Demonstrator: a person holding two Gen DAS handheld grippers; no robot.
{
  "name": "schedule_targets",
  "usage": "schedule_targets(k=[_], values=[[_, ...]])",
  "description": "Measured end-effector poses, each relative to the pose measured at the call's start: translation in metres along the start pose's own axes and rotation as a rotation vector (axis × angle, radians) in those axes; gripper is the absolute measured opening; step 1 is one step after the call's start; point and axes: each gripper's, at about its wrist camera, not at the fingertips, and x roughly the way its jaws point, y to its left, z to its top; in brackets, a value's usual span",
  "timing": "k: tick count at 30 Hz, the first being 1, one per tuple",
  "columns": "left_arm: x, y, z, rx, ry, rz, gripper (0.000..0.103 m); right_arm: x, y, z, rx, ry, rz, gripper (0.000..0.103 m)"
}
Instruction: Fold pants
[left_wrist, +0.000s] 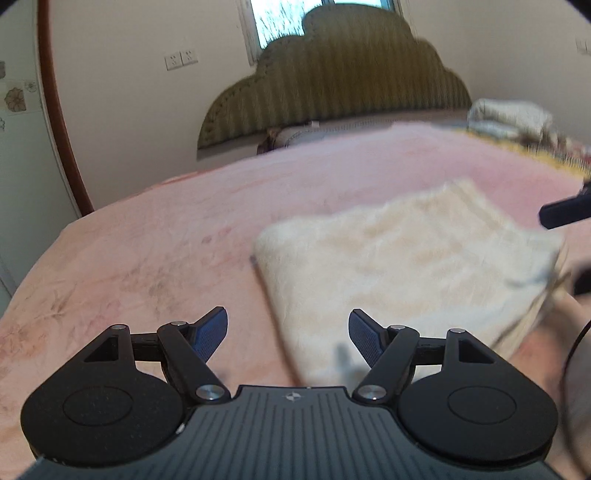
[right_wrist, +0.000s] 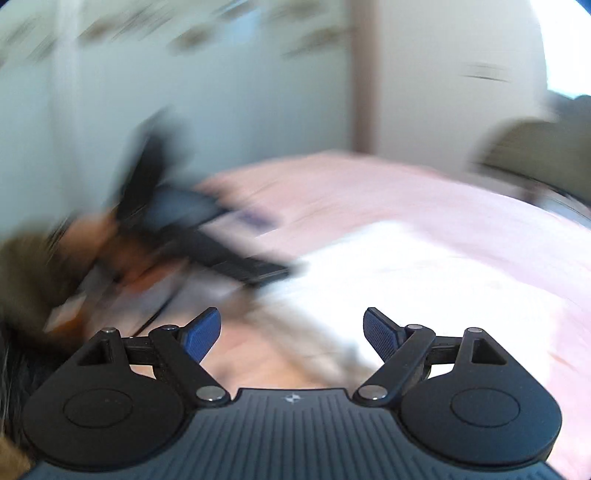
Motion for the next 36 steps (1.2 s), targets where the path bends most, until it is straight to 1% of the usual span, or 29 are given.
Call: schedule_targets(k=[1,2,3,4,6,8,10,11,12,13,15,17,20,22,23,25,28,29,32,34,36], values=[[-0.001,-0.002,0.008,-0.018,-0.023,-0.025,0.076,-0.004,-0.015,0.001,0.077,-0.023,-0.076,0.085],[-0.001,-0.006,0.016,-0.026,-0.038,-0.057,0.077,-0.006,-0.030,0.002,0.161,-0.034,-0.172,0.085],[0.000,-0.012,0.022,-0.025,-0.049,-0.086,0.078,-0.005,-0.041,0.001,0.215,-0.040,-0.233,0.085],[0.001,-0.019,0.026,-0.016,-0.062,-0.114,0.079,-0.003,-0.049,-0.002,0.249,-0.056,-0.264,0.085],[0.004,-0.036,0.025,0.030,-0.074,-0.153,0.081,0.004,-0.054,-0.009,0.275,-0.054,-0.283,0.085],[0.011,-0.054,0.015,0.093,-0.062,-0.165,0.081,0.014,-0.052,-0.016,0.253,0.006,-0.292,0.085],[0.021,-0.067,-0.003,0.130,-0.006,-0.188,0.081,0.017,-0.047,-0.026,0.206,0.078,-0.296,0.084],[0.026,-0.070,-0.011,0.128,0.032,-0.208,0.078,0.014,-0.045,-0.032,0.174,0.109,-0.300,0.084],[0.030,-0.069,-0.021,0.103,0.046,-0.218,0.078,0.015,-0.041,-0.037,0.159,0.126,-0.300,0.084],[0.030,-0.066,-0.026,0.071,0.027,-0.214,0.080,0.013,-0.040,-0.041,0.155,0.135,-0.295,0.084],[0.031,-0.062,-0.026,0.057,0.028,-0.221,0.080,0.015,-0.039,-0.041,0.125,0.157,-0.290,0.084],[0.033,-0.056,-0.021,0.038,0.040,-0.224,0.082,0.010,-0.041,-0.034,0.146,0.144,-0.288,0.084],[0.035,-0.053,-0.019,0.006,0.059,-0.223,0.083,0.006,-0.048,-0.025,0.191,0.047,-0.310,0.084],[0.034,-0.055,-0.019,0.007,0.057,-0.213,0.083,0.008,-0.051,-0.020,0.198,0.004,-0.342,0.084],[0.032,-0.056,-0.019,0.014,0.055,-0.207,0.084,0.010,-0.051,-0.021,0.197,0.003,-0.352,0.085],[0.031,-0.058,-0.020,0.022,0.054,-0.198,0.084,0.024,-0.054,-0.022,0.184,0.032,-0.355,0.085],[0.033,-0.058,-0.019,0.018,0.065,-0.195,0.087,0.046,-0.054,-0.034,0.145,0.129,-0.357,0.084],[0.034,-0.057,-0.019,0.015,0.065,-0.195,0.088,0.047,-0.053,-0.038,0.132,0.126,-0.361,0.085],[0.031,-0.055,-0.016,0.018,0.061,-0.182,0.087,0.041,-0.056,-0.041,0.155,0.114,-0.339,0.085],[0.025,-0.049,-0.011,0.032,0.018,-0.138,0.087,0.035,-0.059,-0.039,0.176,0.095,-0.319,0.085],[0.023,-0.035,-0.004,0.020,-0.008,-0.079,0.088,0.024,-0.068,-0.037,0.232,0.054,-0.294,0.086]])
